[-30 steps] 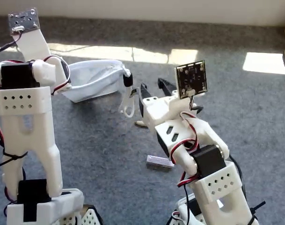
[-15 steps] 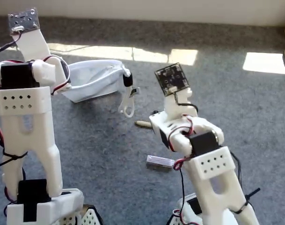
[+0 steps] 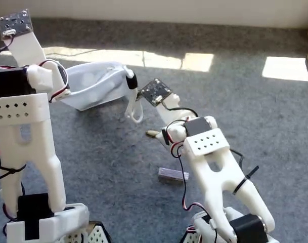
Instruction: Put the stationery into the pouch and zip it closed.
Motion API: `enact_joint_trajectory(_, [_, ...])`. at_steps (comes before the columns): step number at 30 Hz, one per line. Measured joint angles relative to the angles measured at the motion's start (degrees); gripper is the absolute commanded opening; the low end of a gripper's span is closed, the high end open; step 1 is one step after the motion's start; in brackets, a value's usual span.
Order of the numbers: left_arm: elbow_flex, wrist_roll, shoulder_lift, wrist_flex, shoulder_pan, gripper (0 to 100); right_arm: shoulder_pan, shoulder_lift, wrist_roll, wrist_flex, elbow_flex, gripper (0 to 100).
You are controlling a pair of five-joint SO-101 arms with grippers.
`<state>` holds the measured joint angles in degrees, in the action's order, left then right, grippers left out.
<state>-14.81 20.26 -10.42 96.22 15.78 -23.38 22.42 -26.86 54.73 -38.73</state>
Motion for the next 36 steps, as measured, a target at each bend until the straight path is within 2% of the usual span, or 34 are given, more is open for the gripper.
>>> enact_joint_trajectory(13, [0.00,0.18,0.00,0.00,0.88,1,-2.37,-17.58,-2.64,-1.49,9.05,16.3])
enact_joint_trajectory(27, [0.00,0.26,0.00,0.00,0.88,1,-3.25,-26.29,-7.12,-1.93,11.16,15.6])
enact_joint_trajectory(33, [0.00,0.26,0.00,0.00,0.88,1,-2.99,-27.34,-8.26,-2.02,12.04,4.0])
enact_joint_trajectory(36, [0.00,0.26,0.00,0.00,0.88,1,-2.99,-27.25,-11.34,-1.58,12.04,3.2])
